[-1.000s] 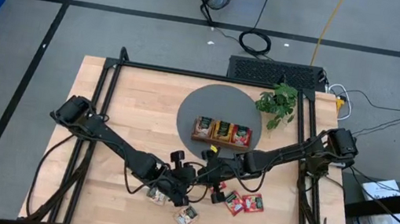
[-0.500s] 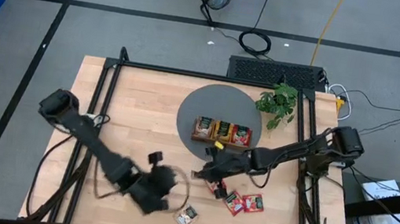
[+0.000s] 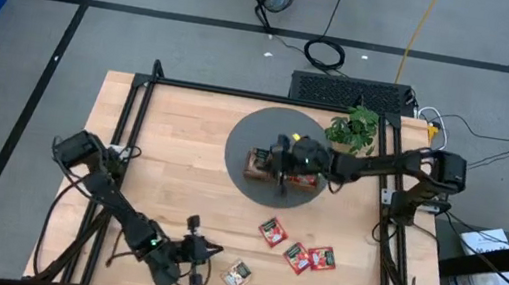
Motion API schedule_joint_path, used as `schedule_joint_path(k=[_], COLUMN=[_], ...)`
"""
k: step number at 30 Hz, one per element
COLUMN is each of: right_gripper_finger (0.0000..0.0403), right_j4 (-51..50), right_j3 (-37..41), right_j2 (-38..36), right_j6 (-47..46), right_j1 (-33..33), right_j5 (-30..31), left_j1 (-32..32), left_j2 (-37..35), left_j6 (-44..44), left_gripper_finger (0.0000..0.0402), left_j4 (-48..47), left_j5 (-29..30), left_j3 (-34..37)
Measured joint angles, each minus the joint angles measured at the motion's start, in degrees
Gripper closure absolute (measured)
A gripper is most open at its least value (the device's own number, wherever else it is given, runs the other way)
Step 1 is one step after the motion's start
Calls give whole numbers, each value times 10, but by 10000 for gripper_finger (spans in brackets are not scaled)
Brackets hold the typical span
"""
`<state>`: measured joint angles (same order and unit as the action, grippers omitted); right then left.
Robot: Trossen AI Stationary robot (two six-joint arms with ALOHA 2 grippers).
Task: Pick & Place Tea
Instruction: Put the brown tea bag into the left section of the wooden organizer, then put the red tea bag into the right section of the wooden organizer
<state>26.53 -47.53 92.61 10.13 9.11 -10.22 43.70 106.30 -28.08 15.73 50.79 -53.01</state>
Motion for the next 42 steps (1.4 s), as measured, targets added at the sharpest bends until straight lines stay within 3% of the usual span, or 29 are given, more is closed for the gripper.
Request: schedule_joint_path(k=[4,7,13,24,34,39,42], right_gripper_finger=[403,403,403,395,285,225,202], right_j4=[4,-2,2,15,18,22,-47], right_j3=[-11,-11,-11,-11,-11,-11,-11], right_j2=[25,43,69,115,101,67,3], right_j6=[-16,-17,0,43,86,101,106], right_j1=[52,71,81,67,56,41,25], right_j5=[-70,-82,-96,-95,-59,23,51], left_j1=[-24,-38,-46,-46,-46,-46,-46], left_j2=[11,12,12,12,12,12,12], left_j6=[25,25,41,66,70,70,69], left_gripper_finger=[380,367,363,396,362,357,363], left_j4=[28,24,26,26,24,21,21], left_j5=[-69,-92,-103,-105,-109,-122,-122], left_j3=[3,4,4,4,4,4,4])
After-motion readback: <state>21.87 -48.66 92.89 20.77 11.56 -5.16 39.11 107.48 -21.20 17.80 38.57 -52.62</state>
